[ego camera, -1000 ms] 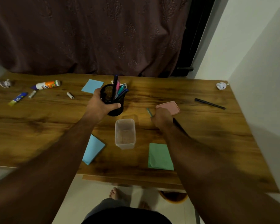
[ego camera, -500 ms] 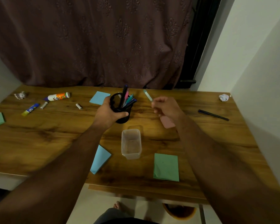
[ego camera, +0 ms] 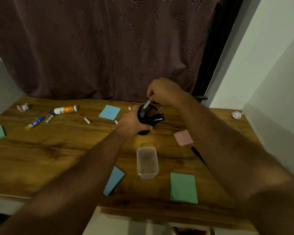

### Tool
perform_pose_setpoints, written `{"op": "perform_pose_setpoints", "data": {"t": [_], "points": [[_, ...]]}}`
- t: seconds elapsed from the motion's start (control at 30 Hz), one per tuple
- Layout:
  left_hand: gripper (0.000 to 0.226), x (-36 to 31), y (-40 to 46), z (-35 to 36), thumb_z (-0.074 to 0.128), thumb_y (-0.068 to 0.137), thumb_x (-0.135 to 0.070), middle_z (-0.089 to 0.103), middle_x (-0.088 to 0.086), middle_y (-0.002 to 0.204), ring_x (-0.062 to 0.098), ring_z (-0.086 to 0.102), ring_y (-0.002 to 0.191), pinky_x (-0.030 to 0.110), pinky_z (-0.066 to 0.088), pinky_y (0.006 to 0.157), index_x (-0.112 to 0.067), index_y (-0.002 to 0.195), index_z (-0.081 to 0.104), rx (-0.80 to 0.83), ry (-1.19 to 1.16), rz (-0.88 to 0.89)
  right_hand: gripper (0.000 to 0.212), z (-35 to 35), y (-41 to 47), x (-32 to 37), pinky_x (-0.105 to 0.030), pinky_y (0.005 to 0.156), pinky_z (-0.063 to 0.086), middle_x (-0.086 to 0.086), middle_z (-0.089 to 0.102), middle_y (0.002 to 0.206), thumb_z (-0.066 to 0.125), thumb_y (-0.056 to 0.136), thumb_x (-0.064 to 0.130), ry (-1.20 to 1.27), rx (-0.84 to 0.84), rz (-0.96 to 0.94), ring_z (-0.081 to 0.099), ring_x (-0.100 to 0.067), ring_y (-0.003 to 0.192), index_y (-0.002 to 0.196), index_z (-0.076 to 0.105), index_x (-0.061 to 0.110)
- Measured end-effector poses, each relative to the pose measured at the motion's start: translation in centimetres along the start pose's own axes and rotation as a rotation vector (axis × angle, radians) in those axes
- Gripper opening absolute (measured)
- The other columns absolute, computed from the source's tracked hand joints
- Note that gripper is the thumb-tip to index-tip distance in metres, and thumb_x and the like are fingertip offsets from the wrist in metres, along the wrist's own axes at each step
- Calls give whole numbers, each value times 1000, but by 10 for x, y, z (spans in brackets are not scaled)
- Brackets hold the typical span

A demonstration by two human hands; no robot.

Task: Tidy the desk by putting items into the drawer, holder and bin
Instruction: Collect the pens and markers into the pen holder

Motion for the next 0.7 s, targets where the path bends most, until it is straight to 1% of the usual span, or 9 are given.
{"op": "perform_pose_setpoints", "data": {"t": [0.1, 0.17, 0.23, 0.3, 0.37, 0.43, 0.53, 0.6, 0.7], "points": [[93, 9, 5, -3, 88, 61, -36, 58, -1, 129, 20, 54, 118, 25, 41, 84, -24, 140, 39, 28, -5, 0, 14, 14, 13, 13, -29, 70, 48, 1, 69, 101, 69, 82, 13, -133, 62, 10, 62, -19, 93, 92, 74, 21], [93, 14, 7, -5, 88, 61, -36, 58, 0, 129, 20, 55, 118, 27, 43, 85, -23, 140, 39, 38, -13, -7, 8, 25, 16, 17, -29, 67, 45, 0, 67, 98, 70, 81, 13, -162, 82, 20, 60, -18, 90, 88, 69, 19], [95, 18, 11, -5, 88, 60, -38, 58, 0, 130, 20, 55, 118, 30, 48, 89, -22, 140, 39, 45, -17, -8, 7, 38, 15, 16, -31, 68, 47, -2, 66, 97, 68, 82, 13, -153, 93, 38, 61, -20, 91, 85, 67, 19], [96, 21, 14, -2, 88, 58, -41, 59, 1, 129, 21, 57, 117, 33, 50, 90, -23, 139, 40, 52, -15, -23, 9, 49, 12, 14, -33, 71, 50, -4, 66, 97, 63, 82, 11, -137, 78, 50, 61, -23, 92, 85, 68, 18], [97, 20, 14, 4, 88, 57, -44, 59, 1, 129, 22, 57, 117, 35, 51, 90, -23, 138, 40, 74, 2, -29, 12, 58, 6, 9, -35, 75, 52, -6, 67, 97, 60, 83, 12, -129, 65, 63, 61, -25, 93, 88, 69, 17], [95, 17, 12, 13, 87, 59, -44, 59, 1, 130, 22, 57, 118, 32, 49, 90, -22, 138, 40, 93, -16, -15, 14, 65, -1, 3, -35, 75, 52, -5, 67, 97, 61, 84, 16, -160, 75, 80, 61, -24, 92, 94, 70, 18], [87, 5, 8, 26, 87, 62, -37, 59, 1, 128, 20, 56, 117, 29, 46, 88, -19, 135, 43, 97, -69, 22, 13, 73, -11, -9, -32, 69, 47, -4, 66, 95, 61, 86, 19, -225, 80, 88, 61, -24, 90, 95, 71, 19], [88, -4, 8, 35, 87, 61, -37, 60, 0, 127, 20, 57, 116, 31, 48, 90, -20, 135, 42, 104, -85, 40, 12, 73, -18, -18, -30, 64, 43, -4, 66, 92, 61, 85, 18, -255, 80, 102, 61, -24, 87, 92, 72, 19], [87, -15, 10, 46, 86, 60, -39, 61, -1, 123, 20, 60, 112, 34, 51, 89, -22, 134, 43, 116, -85, 41, 12, 69, -27, -30, -29, 63, 40, -4, 67, 90, 61, 84, 19, -267, 63, 94, 61, -25, 85, 90, 72, 18]]}}
Point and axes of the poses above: each hand's wrist, its own y-axis towards the middle knuckle, its own z-axis out of the palm, x = y × z, the point moved 10 cm from there along y, towards the middle knuckle
